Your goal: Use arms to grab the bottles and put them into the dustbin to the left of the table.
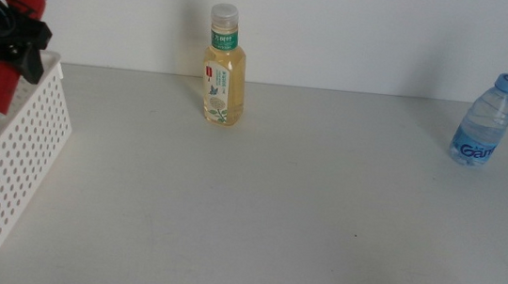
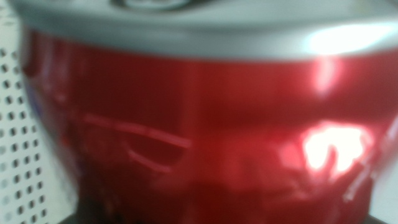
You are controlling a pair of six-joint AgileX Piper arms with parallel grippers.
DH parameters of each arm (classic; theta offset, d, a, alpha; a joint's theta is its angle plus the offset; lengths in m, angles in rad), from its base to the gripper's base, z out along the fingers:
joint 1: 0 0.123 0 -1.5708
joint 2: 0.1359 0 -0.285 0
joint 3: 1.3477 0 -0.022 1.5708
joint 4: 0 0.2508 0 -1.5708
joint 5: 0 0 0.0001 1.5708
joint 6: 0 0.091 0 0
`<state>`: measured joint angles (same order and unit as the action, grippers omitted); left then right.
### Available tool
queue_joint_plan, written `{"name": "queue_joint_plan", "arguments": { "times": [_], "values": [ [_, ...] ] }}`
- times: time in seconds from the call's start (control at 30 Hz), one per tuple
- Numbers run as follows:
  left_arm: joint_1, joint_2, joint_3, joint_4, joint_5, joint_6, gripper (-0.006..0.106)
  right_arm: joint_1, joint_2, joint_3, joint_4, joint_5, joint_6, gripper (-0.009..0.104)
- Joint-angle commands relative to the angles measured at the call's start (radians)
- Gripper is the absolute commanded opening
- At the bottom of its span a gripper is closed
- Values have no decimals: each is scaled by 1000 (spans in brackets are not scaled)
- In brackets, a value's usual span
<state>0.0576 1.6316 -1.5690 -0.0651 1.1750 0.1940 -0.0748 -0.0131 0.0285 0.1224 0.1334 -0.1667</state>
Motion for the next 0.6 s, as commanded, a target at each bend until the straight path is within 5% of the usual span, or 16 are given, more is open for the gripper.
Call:
{"name": "queue_joint_plan", "arguments": {
  "times": [0.0, 0.57],
  "values": [
    [51, -36, -44, -28, -29, 33, -2, -6, -22, -9, -9, -72, -9, 75],
    [223, 127, -45, -27, -36, 150, -2, -6, -22, -9, -9, -72, -9, 75]
  ]
}}
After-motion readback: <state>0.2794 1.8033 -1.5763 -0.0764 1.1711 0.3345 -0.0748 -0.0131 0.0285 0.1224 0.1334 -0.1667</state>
